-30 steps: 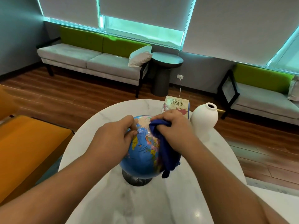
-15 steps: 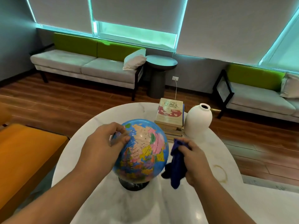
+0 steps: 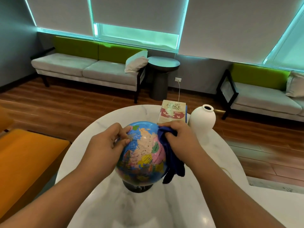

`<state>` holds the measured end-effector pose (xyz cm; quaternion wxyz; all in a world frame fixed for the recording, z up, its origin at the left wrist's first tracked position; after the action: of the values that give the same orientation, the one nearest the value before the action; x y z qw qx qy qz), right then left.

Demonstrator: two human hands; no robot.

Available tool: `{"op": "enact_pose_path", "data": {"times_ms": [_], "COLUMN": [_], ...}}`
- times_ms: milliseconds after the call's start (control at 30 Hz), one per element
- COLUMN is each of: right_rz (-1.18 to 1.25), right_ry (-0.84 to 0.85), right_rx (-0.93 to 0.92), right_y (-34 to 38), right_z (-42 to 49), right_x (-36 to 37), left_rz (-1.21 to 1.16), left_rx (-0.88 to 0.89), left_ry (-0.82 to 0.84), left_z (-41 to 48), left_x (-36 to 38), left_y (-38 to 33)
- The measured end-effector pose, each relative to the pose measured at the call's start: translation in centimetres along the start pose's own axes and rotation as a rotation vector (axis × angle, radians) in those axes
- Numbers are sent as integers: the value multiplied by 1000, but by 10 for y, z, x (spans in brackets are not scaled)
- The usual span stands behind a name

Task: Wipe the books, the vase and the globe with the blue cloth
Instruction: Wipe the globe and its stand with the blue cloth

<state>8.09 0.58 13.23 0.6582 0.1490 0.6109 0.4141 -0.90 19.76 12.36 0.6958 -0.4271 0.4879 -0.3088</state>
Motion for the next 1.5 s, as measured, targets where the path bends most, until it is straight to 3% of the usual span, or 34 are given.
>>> {"op": "enact_pose_path", "data": {"times_ms": [133, 200, 367, 433, 533, 667, 767, 900, 967, 1033, 1167, 1233, 1367, 1433, 1500], "right_rz": [-133, -158, 106, 121, -29, -123, 9, 384, 449, 345, 249, 313, 786, 909, 902], "right_ry": [148, 232, 220, 213, 195, 350, 349, 350, 347, 347, 394, 323, 114, 138, 204], "right_rx": [-292, -317, 78, 130, -116, -323, -190, 293, 468, 398, 7, -8, 475, 729, 857], "right_y": [37, 38, 2, -3, 19, 42, 29, -20, -36, -33, 3, -3, -62, -89, -104], "right_z": [-7, 1, 22, 19, 11, 7, 17, 22, 22, 23, 17, 13, -1, -25, -50], "right_x": [7, 7, -4, -4, -6, 1, -3, 1, 6, 2, -9, -2, 25, 43, 58], "left_rz": [-9, -30, -50, -48, -44, 75, 93, 71, 75, 83, 77, 77, 113, 140, 246], "left_rx": [51, 67, 122, 142, 172, 320, 345, 345, 336, 336, 307, 296, 268, 241, 241], "left_ry": [71, 99, 141, 144, 165, 148, 162, 190, 191, 196, 171, 153, 80, 14, -73], "left_z": [1, 0, -6, -8, -8, -8, -8, -11, -11, -10, -5, -3, -2, -2, -4], "left_x": [-1, -2, -1, 0, 0, -2, -3, -3, -2, -1, -4, -5, -8, -10, -14], "left_y": [0, 2, 2, 2, 2, 4, 7, 7, 5, 4, 6, 8, 10, 10, 4]}}
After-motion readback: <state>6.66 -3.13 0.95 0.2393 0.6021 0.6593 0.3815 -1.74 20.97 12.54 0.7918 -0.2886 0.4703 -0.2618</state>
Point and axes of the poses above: each hand's wrist, its own z-axis towards the middle knuckle, its own x-axis out of the palm, y = z × x, the point moved 3 cm from there along z, towards the middle knuckle, and after that the axes turned 1 degree about -z, right-handed, at the moved point
